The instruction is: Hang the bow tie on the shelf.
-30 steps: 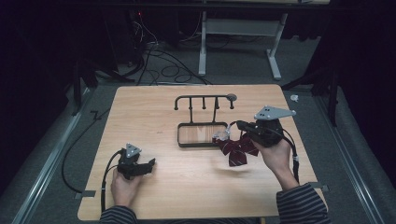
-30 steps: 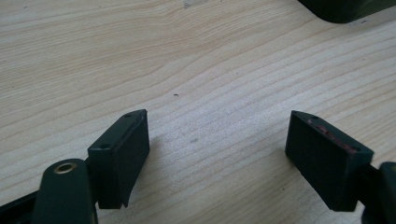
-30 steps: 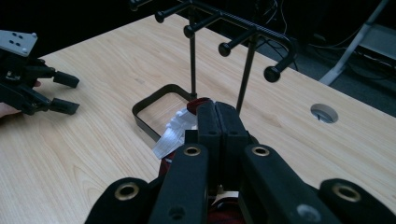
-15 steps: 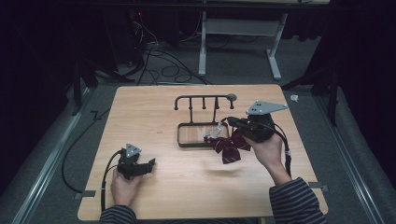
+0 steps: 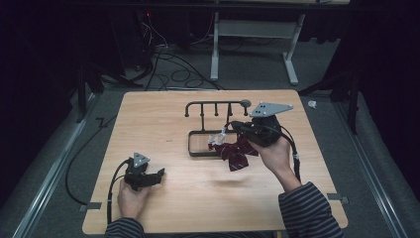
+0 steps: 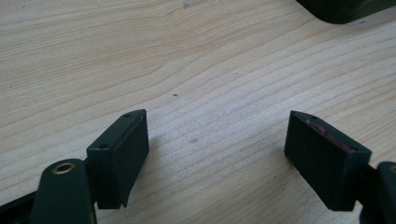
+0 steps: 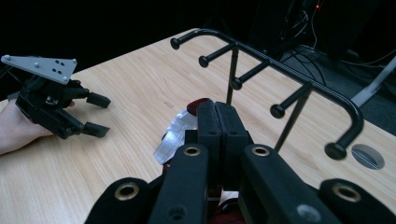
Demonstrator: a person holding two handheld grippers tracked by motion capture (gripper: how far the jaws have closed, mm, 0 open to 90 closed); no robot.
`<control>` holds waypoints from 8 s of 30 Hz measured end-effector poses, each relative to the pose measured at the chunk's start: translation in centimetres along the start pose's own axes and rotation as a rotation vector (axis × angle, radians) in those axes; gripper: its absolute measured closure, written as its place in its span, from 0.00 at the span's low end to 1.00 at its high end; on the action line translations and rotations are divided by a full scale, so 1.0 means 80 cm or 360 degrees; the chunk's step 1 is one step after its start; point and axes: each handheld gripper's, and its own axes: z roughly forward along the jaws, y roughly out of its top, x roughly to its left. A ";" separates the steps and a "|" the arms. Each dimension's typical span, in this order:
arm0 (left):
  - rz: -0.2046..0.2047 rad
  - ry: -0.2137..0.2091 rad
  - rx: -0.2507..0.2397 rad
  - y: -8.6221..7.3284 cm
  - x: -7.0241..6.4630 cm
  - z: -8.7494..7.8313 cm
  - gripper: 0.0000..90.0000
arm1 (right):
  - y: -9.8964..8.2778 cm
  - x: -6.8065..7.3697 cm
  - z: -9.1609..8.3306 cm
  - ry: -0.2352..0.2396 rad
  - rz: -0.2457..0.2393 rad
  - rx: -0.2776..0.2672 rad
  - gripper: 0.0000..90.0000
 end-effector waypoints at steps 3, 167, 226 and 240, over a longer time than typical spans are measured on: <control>0.0000 -0.0001 0.0000 0.000 0.000 0.000 0.25 | 0.003 0.001 0.007 0.0009 -0.0002 0.0009 1.00; 0.0005 0.0000 0.0001 0.000 0.000 0.000 0.25 | -0.043 -0.082 -0.050 -0.0238 0.0396 -0.0128 0.80; 0.0002 -0.0002 -0.0004 0.000 0.000 0.000 0.25 | -0.156 -0.076 -0.108 -0.0274 0.0614 -0.0212 0.78; 0.0005 0.0002 0.0000 0.000 -0.001 0.000 0.25 | -0.182 -0.071 -0.095 -0.0282 0.0654 -0.0175 0.77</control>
